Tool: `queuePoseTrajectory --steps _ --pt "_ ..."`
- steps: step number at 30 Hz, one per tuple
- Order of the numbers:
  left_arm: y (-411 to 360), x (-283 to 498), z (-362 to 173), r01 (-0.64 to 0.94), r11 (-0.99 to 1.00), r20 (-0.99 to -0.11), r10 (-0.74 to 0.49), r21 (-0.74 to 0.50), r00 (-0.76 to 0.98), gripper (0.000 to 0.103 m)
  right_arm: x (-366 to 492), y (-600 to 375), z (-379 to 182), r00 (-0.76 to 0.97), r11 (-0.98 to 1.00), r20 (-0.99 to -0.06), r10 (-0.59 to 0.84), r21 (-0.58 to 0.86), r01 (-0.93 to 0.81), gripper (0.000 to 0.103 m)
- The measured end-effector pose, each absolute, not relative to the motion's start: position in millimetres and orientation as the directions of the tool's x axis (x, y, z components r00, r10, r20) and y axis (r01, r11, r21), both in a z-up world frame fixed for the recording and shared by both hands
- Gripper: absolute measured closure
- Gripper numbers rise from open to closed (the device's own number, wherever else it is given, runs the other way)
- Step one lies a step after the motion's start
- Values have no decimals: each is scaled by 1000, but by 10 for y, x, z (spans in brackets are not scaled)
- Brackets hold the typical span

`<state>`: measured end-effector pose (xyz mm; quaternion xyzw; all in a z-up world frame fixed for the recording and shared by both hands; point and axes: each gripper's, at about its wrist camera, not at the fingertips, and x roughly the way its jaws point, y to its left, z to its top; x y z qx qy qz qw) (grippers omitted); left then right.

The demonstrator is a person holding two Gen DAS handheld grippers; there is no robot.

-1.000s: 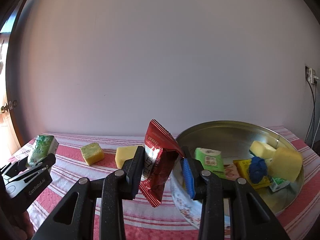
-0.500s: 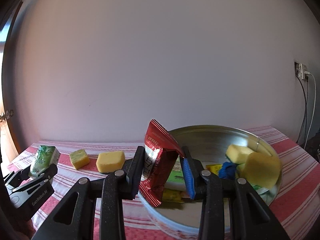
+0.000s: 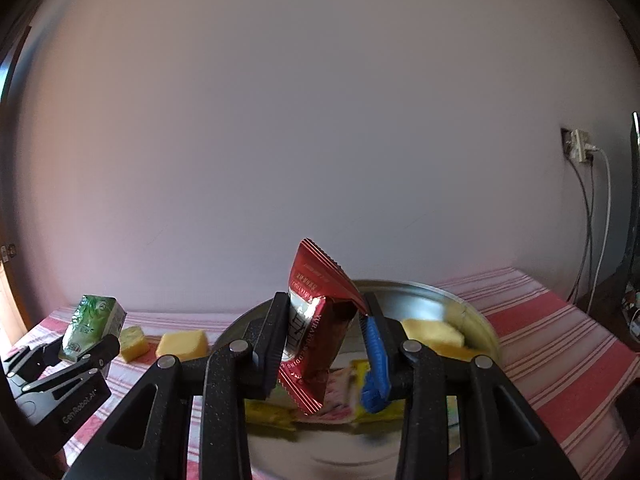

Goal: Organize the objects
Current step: 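Carry the tissue pack and red packet over the tin and release both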

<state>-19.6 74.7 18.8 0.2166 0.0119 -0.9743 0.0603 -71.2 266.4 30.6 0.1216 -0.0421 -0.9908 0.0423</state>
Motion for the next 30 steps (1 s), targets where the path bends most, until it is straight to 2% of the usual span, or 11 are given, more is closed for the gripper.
queuePoseTrajectory --steps 16,30 --pt "1423 -399 222 3 -1000 -424 -8 11 -906 51 -865 3261 372 -974 -996 -224 17 86 -37 64" --pt "1883 -581 156 -59 -998 -449 40 30 -893 51 -1066 3551 309 -958 -994 -274 80 51 -97 64"
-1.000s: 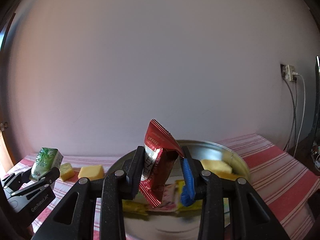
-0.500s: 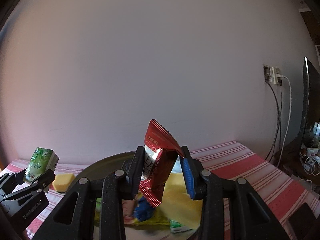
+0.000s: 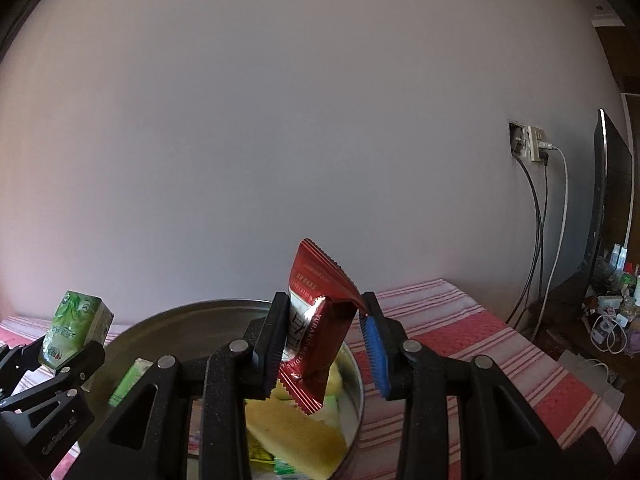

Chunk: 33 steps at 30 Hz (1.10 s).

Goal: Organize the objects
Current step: 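Carry the tissue pack and red packet over the tin and release both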

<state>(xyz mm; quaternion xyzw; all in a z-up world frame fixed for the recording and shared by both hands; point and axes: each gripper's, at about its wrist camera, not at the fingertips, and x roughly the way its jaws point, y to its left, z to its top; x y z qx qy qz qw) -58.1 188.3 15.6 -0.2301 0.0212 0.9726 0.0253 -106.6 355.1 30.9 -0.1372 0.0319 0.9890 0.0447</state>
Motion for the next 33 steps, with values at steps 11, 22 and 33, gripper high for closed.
queuePoseTrajectory --steps 11,22,33 --pt "2084 -730 73 -78 -997 -483 59 18 -874 51 -1339 3640 211 -934 -997 -352 67 18 -78 64" --pt "2130 -811 -10 -70 -997 -504 44 33 -863 51 -1472 3500 84 -898 -998 -437 51 -46 -34 64" --pt "2052 -726 58 -35 -999 -464 14 38 -886 8 -1457 3571 122 -908 -998 -414 -65 17 64 32"
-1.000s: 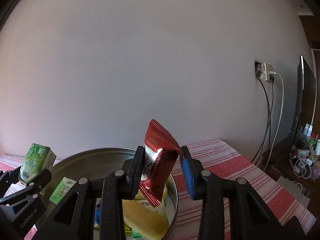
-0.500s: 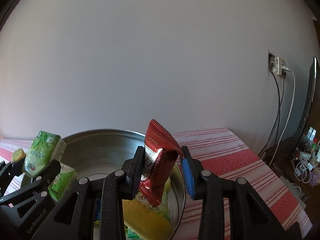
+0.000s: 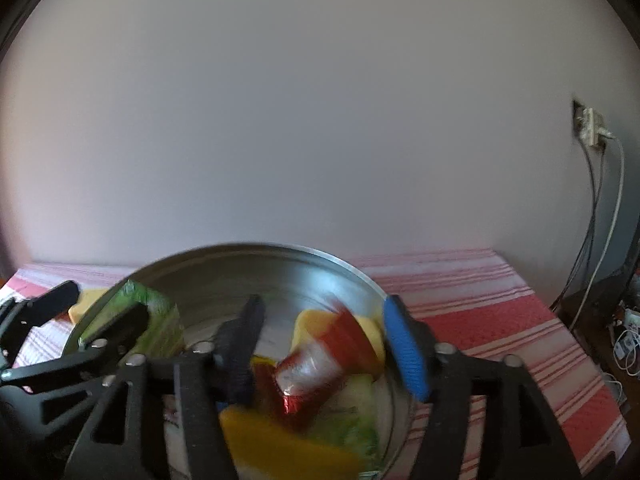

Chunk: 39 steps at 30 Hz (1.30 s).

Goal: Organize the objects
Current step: 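Carry the tissue pack and red packet over the tin and release both, then withdraw both grippers from the tin toward the two remaining sponges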

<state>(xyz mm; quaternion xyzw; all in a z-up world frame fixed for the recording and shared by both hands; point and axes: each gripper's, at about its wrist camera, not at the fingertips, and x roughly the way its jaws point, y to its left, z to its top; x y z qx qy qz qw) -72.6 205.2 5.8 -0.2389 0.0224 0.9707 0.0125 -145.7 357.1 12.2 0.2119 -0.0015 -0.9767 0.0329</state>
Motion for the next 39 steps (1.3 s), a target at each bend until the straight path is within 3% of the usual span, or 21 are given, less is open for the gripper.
queuePoseTrajectory --steps 1,4,7,25,39 --pt "2025 -707 79 -26 -999 -457 11 27 -889 0 -1434 3600 142 -914 -998 -400 -66 28 60 28" --pt "1953 -641 126 -20 -1000 -442 15 6 -897 1 -1330 3636 192 -929 -991 -358 -96 124 54 15" --pt "1892 -572 143 -3 -1000 -431 -9 28 -902 1 -1235 3697 220 -946 -985 -314 -82 168 30 12" --pt "1199 -387 111 117 -990 -407 -137 74 -903 1 -862 3567 201 -983 -978 -155 95 171 -122 11" --pt "465 -364 -29 228 -970 -399 -241 81 -885 1 -705 3028 175 -985 -985 -157 74 146 -97 11"
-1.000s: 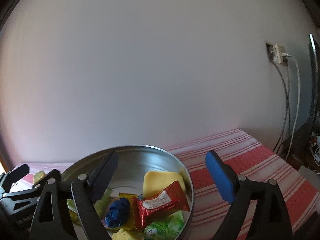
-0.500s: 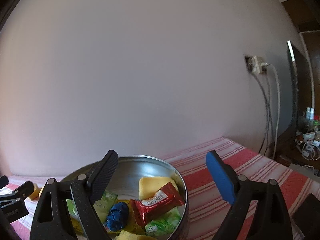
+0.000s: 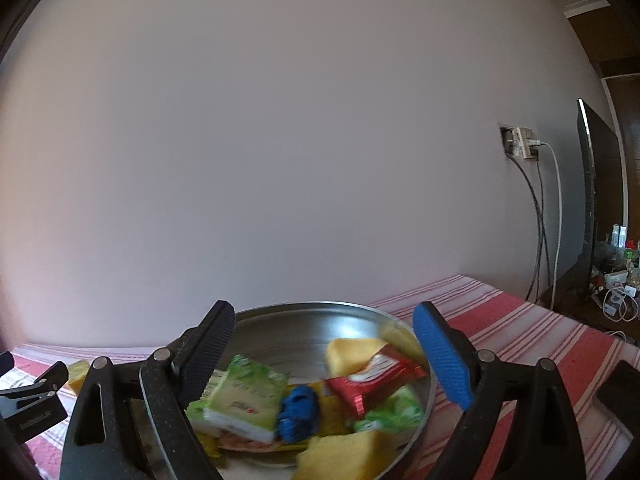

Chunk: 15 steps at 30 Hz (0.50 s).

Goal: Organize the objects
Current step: 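Withdraw both grippers from the tin toward the two remaining sponges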

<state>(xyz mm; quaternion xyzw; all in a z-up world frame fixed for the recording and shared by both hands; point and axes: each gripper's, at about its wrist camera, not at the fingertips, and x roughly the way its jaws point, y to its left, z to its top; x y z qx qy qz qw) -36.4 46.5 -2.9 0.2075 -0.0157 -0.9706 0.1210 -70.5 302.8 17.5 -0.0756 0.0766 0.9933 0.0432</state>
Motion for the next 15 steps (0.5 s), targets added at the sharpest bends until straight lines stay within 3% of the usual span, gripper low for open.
queuePoseTrajectory --steps 15 --pt "-132 -342 -91 294 -954 -422 -294 68 -858 1 -732 2403 147 -985 -991 -171 -2 129 -21 11"
